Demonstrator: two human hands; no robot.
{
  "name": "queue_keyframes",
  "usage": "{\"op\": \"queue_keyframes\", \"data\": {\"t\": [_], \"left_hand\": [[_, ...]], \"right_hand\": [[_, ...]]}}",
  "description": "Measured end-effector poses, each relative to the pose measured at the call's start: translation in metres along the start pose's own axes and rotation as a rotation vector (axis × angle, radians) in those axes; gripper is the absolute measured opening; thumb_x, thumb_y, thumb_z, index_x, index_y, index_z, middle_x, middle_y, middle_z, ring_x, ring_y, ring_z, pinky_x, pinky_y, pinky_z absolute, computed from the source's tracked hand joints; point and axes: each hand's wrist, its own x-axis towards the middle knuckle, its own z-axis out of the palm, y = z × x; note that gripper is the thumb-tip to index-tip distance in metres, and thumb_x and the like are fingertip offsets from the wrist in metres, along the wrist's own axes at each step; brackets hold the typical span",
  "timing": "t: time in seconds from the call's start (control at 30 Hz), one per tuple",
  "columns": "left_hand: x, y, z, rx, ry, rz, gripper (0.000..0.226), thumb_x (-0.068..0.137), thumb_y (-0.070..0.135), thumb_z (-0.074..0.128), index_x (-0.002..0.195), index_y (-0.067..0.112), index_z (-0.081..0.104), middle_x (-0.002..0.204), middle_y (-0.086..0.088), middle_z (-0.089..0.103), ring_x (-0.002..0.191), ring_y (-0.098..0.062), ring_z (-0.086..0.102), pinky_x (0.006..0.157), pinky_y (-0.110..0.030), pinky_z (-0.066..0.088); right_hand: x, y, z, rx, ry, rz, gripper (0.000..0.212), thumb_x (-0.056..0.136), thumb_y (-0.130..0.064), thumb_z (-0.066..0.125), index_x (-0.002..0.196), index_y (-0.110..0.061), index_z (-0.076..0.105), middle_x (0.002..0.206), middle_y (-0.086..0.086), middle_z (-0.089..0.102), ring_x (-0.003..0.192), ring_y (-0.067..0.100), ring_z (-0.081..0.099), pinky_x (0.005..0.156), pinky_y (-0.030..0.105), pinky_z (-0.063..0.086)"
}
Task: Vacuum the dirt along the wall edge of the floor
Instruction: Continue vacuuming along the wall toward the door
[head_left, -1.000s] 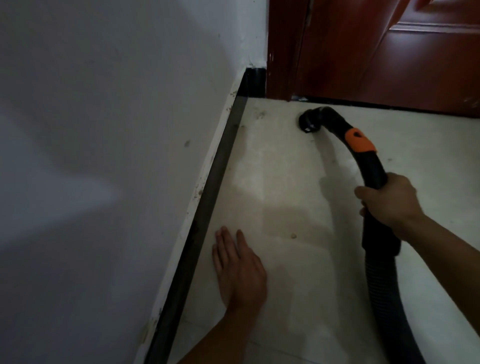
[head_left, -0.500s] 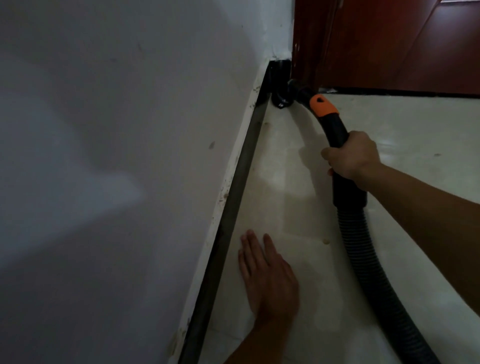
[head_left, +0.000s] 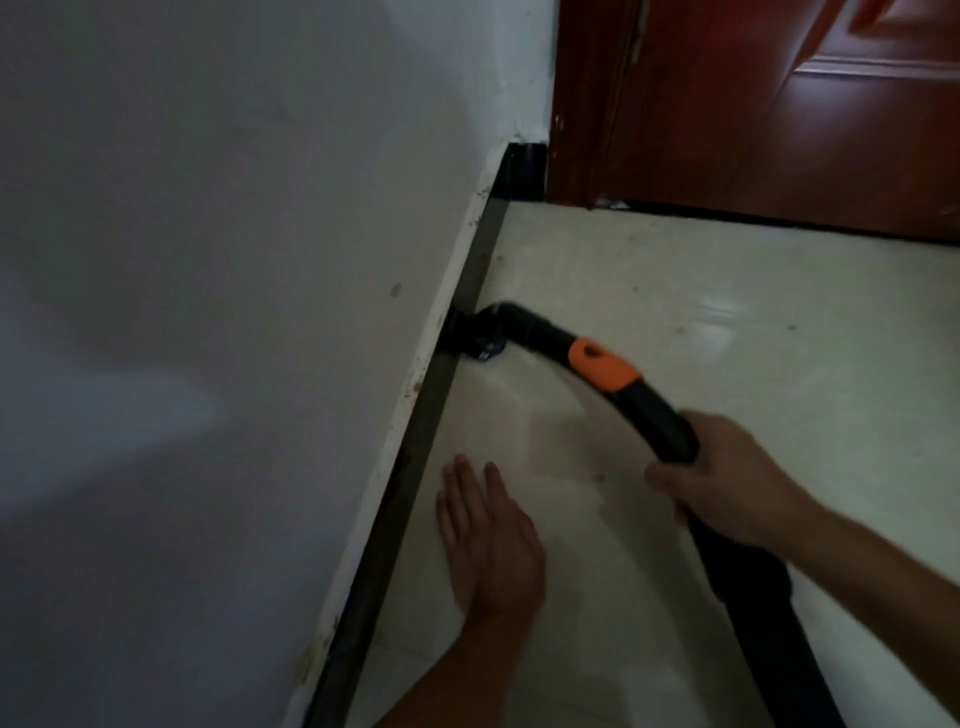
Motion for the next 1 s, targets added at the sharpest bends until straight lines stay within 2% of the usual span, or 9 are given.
{"op": "queue_keyframes", "data": {"t": [0.07,0.13,0.27,0.37,0.47,0.57,0.67,0.8,1.0], "left_hand": [[0.000,0.000,0.001,0.005,0.002,-0.006,0.054,0.091,0.024,0.027,0.132,0.004,0.057,0.146,-0.024,0.042,0.136,-0.038,0.039,0.112,-0.045,0.024],[0.000,-0.001,0.003,0.006,0.005,-0.005,0.054,0.092,0.025,0.026,0.133,0.005,0.055,0.147,-0.023,0.041,0.138,-0.037,0.037,0.113,-0.046,0.026],[0.000,-0.002,0.008,0.007,0.023,-0.004,0.053,0.093,0.024,0.027,0.134,0.005,0.054,0.149,-0.023,0.039,0.140,-0.036,0.034,0.114,-0.047,0.027],[0.001,-0.003,0.010,0.021,0.033,0.009,0.053,0.093,0.025,0.027,0.134,0.004,0.053,0.148,-0.023,0.039,0.140,-0.036,0.034,0.113,-0.048,0.029],[0.000,-0.004,0.011,0.035,0.035,0.021,0.053,0.094,0.025,0.026,0.135,0.004,0.052,0.149,-0.023,0.038,0.140,-0.036,0.033,0.114,-0.048,0.027],[0.000,-0.006,0.013,0.044,0.044,0.023,0.054,0.093,0.026,0.027,0.135,0.003,0.052,0.149,-0.024,0.038,0.140,-0.037,0.032,0.114,-0.047,0.025],[0.000,-0.006,0.014,0.039,0.047,0.027,0.054,0.094,0.026,0.026,0.135,0.003,0.052,0.149,-0.024,0.037,0.140,-0.037,0.032,0.114,-0.046,0.022],[-0.001,-0.007,0.015,0.033,0.052,0.035,0.050,0.092,0.021,0.034,0.134,0.001,0.051,0.147,-0.027,0.038,0.138,-0.040,0.034,0.112,-0.050,0.027],[-0.002,-0.005,0.010,-0.006,0.061,0.025,0.055,0.088,0.024,0.030,0.133,0.000,0.051,0.144,-0.029,0.041,0.137,-0.042,0.036,0.113,-0.048,0.023]], "right_hand": [[-0.018,0.011,0.008,-0.022,-0.034,0.005,0.022,0.076,-0.008,0.076,0.083,-0.020,0.058,0.062,0.002,0.065,0.041,0.014,0.063,0.040,0.023,0.046],[-0.014,0.013,0.009,-0.057,0.002,-0.009,0.022,0.075,-0.012,0.076,0.083,-0.023,0.058,0.065,0.001,0.066,0.046,0.014,0.065,0.046,0.029,0.051],[0.043,-0.009,-0.003,-0.151,0.187,-0.048,0.022,0.078,-0.023,0.074,0.092,-0.014,0.060,0.081,0.015,0.069,0.072,0.032,0.069,0.069,0.040,0.057],[0.093,-0.036,-0.020,-0.268,0.271,-0.057,0.033,0.084,-0.029,0.071,0.105,-0.010,0.055,0.091,0.017,0.063,0.072,0.031,0.060,0.063,0.034,0.046],[0.120,-0.047,-0.039,-0.399,0.324,-0.046,0.039,0.088,-0.030,0.069,0.112,-0.007,0.049,0.088,0.013,0.052,0.062,0.025,0.045,0.054,0.030,0.033],[0.119,-0.023,-0.067,-0.439,0.386,0.004,0.037,0.087,-0.030,0.069,0.109,-0.007,0.048,0.081,0.011,0.051,0.058,0.024,0.045,0.054,0.031,0.035],[0.099,0.026,-0.104,-0.336,0.447,0.148,0.038,0.084,-0.026,0.072,0.109,-0.004,0.053,0.080,0.015,0.060,0.061,0.027,0.056,0.057,0.032,0.042],[0.048,0.082,-0.129,-0.009,0.483,0.320,0.032,0.082,-0.015,0.073,0.108,-0.001,0.060,0.070,0.009,0.064,0.053,0.018,0.063,0.055,0.028,0.047],[-0.041,0.109,-0.087,0.043,0.374,0.245,0.020,0.080,-0.011,0.074,0.093,-0.011,0.059,0.065,0.009,0.066,0.035,0.012,0.061,0.041,0.022,0.044]]}}
